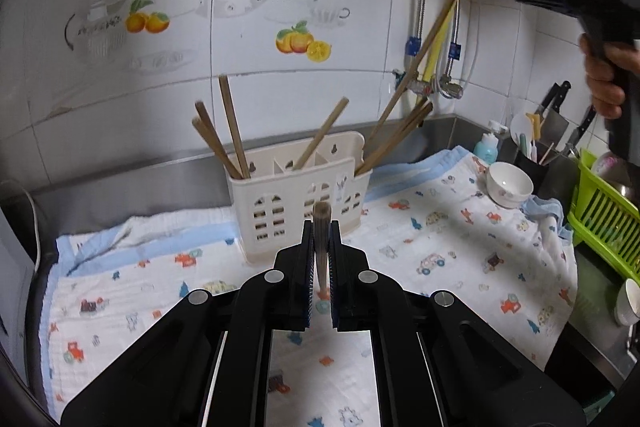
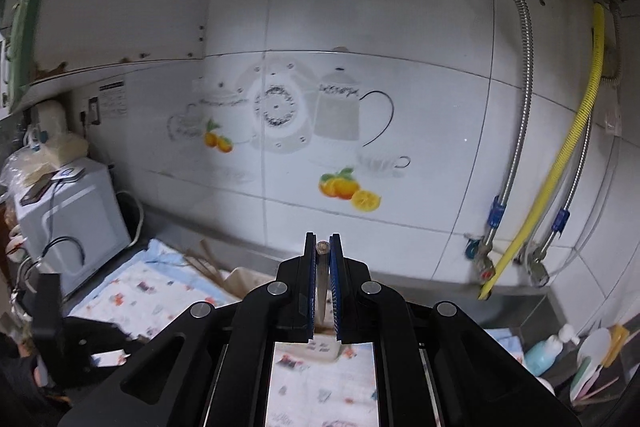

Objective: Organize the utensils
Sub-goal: 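Lift the left tool's chopstick over the holder while the right tool carries the last chopstick there, then open the right tool to drop its chopstick in the holder while the left tool releases its own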

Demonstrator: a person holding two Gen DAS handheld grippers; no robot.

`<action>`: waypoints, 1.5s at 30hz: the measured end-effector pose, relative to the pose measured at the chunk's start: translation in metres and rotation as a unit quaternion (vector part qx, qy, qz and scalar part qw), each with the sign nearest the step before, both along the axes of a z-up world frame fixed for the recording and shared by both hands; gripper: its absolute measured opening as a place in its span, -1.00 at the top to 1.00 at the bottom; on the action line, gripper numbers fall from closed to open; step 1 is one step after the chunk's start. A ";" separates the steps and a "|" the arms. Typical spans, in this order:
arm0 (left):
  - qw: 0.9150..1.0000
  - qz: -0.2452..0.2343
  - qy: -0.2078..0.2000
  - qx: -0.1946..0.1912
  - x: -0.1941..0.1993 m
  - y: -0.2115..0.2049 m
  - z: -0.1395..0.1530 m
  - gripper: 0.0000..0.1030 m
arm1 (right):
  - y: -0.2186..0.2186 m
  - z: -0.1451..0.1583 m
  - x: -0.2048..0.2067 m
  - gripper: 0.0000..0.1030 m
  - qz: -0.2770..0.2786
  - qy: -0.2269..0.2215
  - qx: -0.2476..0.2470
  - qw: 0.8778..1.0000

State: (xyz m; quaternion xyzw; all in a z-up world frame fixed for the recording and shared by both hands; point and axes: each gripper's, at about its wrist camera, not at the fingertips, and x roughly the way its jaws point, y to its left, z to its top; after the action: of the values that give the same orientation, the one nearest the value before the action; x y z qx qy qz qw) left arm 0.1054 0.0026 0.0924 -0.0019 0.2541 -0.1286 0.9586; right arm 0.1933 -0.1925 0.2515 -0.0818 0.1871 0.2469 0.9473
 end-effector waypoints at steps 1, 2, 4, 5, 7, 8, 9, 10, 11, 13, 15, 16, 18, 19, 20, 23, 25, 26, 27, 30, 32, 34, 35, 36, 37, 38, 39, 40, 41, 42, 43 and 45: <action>1.000 0.000 -0.002 0.000 0.001 0.000 0.002 0.90 | 0.003 -0.002 0.007 0.87 -0.002 0.004 0.000 1.000; 1.000 0.000 -0.006 0.002 0.003 0.001 0.006 0.90 | 0.004 -0.003 0.013 0.87 -0.004 0.009 0.000 1.000; 1.000 0.001 -0.012 0.005 0.005 0.001 0.013 0.90 | 0.008 -0.009 0.023 0.87 -0.006 0.018 0.002 1.000; 1.000 0.001 -0.015 0.005 0.006 0.001 0.017 0.90 | 0.010 -0.015 0.029 0.87 -0.008 0.026 0.003 1.000; 1.000 0.001 -0.021 0.006 0.007 0.001 0.023 0.90 | 0.014 -0.026 0.041 0.87 -0.009 0.037 0.001 0.999; 1.000 0.002 -0.026 0.007 0.008 0.001 0.028 0.90 | 0.015 -0.031 0.044 0.87 -0.010 0.041 -0.001 0.999; 1.000 0.002 -0.030 0.005 0.009 0.001 0.033 0.90 | 0.017 -0.037 0.049 0.87 -0.010 0.050 -0.002 0.999; 0.999 0.002 -0.035 0.003 0.010 0.002 0.039 0.90 | 0.018 -0.043 0.054 0.87 -0.009 0.057 -0.002 0.998; 0.999 0.003 -0.042 0.004 0.010 0.002 0.045 0.90 | 0.019 -0.048 0.056 0.87 -0.010 0.061 -0.004 0.998; 0.999 0.005 -0.053 0.006 0.011 0.002 0.055 0.90 | 0.020 -0.059 0.064 0.87 -0.012 0.073 -0.008 0.997; 0.997 0.009 -0.071 0.006 0.012 0.002 0.071 0.90 | 0.021 -0.067 0.069 0.86 -0.015 0.081 -0.008 0.997; 0.997 0.010 -0.080 0.007 0.013 0.002 0.078 0.90 | 0.020 -0.071 0.072 0.86 -0.015 0.085 -0.009 0.996; 0.995 0.014 -0.096 0.008 0.015 0.002 0.091 0.90 | 0.019 -0.074 0.073 0.79 -0.017 0.083 -0.009 0.996; 0.994 0.015 -0.104 0.009 0.016 0.001 0.097 0.90 | 0.017 -0.075 0.073 0.74 -0.018 0.084 -0.007 0.996; 0.993 0.017 -0.114 0.010 0.019 0.000 0.105 0.90 | 0.015 -0.075 0.072 0.65 -0.019 0.083 -0.005 0.996; 0.990 0.023 -0.137 0.017 0.026 -0.003 0.122 0.90 | 0.010 -0.073 0.066 0.59 -0.021 0.074 -0.001 0.997; 0.988 0.030 -0.151 0.020 0.031 -0.005 0.130 0.90 | 0.006 -0.072 0.058 0.55 -0.019 0.066 0.001 0.998; 0.987 0.035 -0.158 0.022 0.035 -0.005 0.136 0.90 | 0.005 -0.073 0.054 0.49 -0.018 0.063 0.000 0.998; 0.985 0.038 -0.165 0.021 0.038 -0.005 0.140 0.90 | 0.004 -0.074 0.049 0.46 -0.017 0.059 -0.001 0.998; 0.982 0.049 -0.181 0.023 0.047 -0.006 0.148 0.90 | 0.001 -0.079 0.036 0.45 -0.012 0.050 -0.004 0.999; 0.980 0.057 -0.187 0.022 0.054 -0.006 0.149 0.91 | -0.001 -0.083 0.027 0.43 -0.006 0.050 -0.004 0.999; 0.980 0.064 -0.189 0.016 0.062 -0.004 0.145 0.91 | -0.004 -0.089 0.017 0.41 -0.001 0.048 -0.005 0.999; 0.979 0.070 -0.189 0.015 0.068 -0.004 0.142 0.90 | -0.004 -0.091 0.014 0.40 0.001 0.047 -0.007 0.999; 0.979 0.074 -0.189 0.016 0.071 -0.003 0.139 0.90 | -0.004 -0.093 0.010 0.39 0.003 0.045 -0.009 0.999; 0.979 0.077 -0.188 0.014 0.075 -0.002 0.135 0.90 | -0.005 -0.096 0.005 0.38 0.006 0.044 -0.010 0.999; 0.980 0.078 -0.184 0.009 0.079 -0.001 0.131 0.90 | -0.005 -0.098 0.002 0.34 0.008 0.044 -0.009 0.999; 0.980 0.082 -0.182 0.005 0.083 0.000 0.126 0.90 | -0.006 -0.100 -0.001 0.33 0.011 0.045 -0.007 0.999; 0.980 0.084 -0.181 0.004 0.086 0.001 0.122 0.90 | -0.007 -0.104 -0.005 0.33 0.014 0.048 -0.004 0.999; 0.980 0.087 -0.181 0.003 0.089 0.002 0.117 0.90 | -0.007 -0.106 -0.007 0.33 0.016 0.050 -0.002 0.999; 0.980 0.089 -0.179 0.003 0.091 0.002 0.113 0.90 | -0.007 -0.110 -0.010 0.32 0.019 0.053 -0.001 0.998; 0.981 0.089 -0.175 0.002 0.093 0.002 0.109 0.90 | -0.006 -0.113 -0.012 0.32 0.022 0.055 -0.001 0.998; 0.982 0.090 -0.168 0.002 0.098 0.003 0.100 0.90 | -0.006 -0.120 -0.017 0.30 0.023 0.057 -0.002 0.998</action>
State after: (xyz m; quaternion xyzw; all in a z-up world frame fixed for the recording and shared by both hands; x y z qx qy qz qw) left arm 0.2035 0.0054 0.1920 -0.0012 0.0881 -0.0400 0.9953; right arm 0.1764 -0.1982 0.1314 -0.0738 0.2390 0.2728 0.9290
